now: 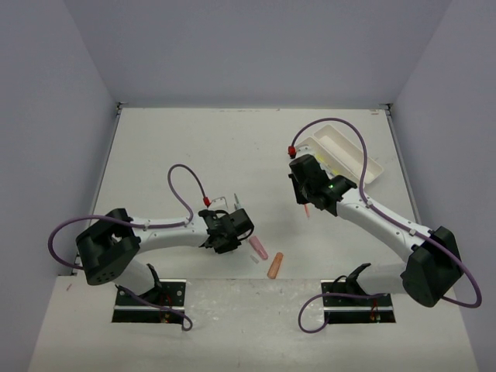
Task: Sort the stationery into containers
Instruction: Close the pen cap on the pen.
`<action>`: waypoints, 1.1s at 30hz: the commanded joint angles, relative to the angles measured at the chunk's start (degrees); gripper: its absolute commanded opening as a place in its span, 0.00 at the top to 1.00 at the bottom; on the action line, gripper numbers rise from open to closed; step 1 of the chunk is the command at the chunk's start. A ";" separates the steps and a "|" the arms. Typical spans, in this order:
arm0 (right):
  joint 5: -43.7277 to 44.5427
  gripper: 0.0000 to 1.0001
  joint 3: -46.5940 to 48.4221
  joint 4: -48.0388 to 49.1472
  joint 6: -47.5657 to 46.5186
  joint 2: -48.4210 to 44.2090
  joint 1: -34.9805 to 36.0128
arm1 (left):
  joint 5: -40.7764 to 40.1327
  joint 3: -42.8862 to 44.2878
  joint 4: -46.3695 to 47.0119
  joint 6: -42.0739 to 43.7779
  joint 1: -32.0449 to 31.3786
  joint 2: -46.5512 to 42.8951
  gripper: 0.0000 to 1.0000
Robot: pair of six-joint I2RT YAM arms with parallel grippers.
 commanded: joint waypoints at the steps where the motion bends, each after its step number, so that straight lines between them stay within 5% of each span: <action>1: -0.96 1.00 -0.09 1.64 -0.59 -1.31 -0.14 | 0.89 -2.54 0.63 1.03 -0.35 0.31 0.87; 11: -4.31 1.00 -0.79 2.97 -0.72 -3.12 -0.14 | -0.21 -3.92 1.75 5.05 -0.31 -0.59 0.86; 14: -8.00 1.00 -1.99 5.40 -0.64 -6.80 -0.14 | -1.50 -3.90 3.85 8.67 -0.27 -4.01 1.00; 19: -22.53 1.00 -9.80 17.52 1.86 -19.94 -0.14 | -2.56 -2.18 17.97 28.42 -0.12 -14.75 1.00; 27: -39.75 1.00 -25.96 42.27 13.29 -32.91 0.54 | -6.74 6.42 31.35 46.68 0.21 -25.76 1.00; 33: -36.00 1.00 -27.33 50.38 18.62 -36.16 11.81 | 3.26 4.37 50.43 54.99 0.17 -34.74 1.00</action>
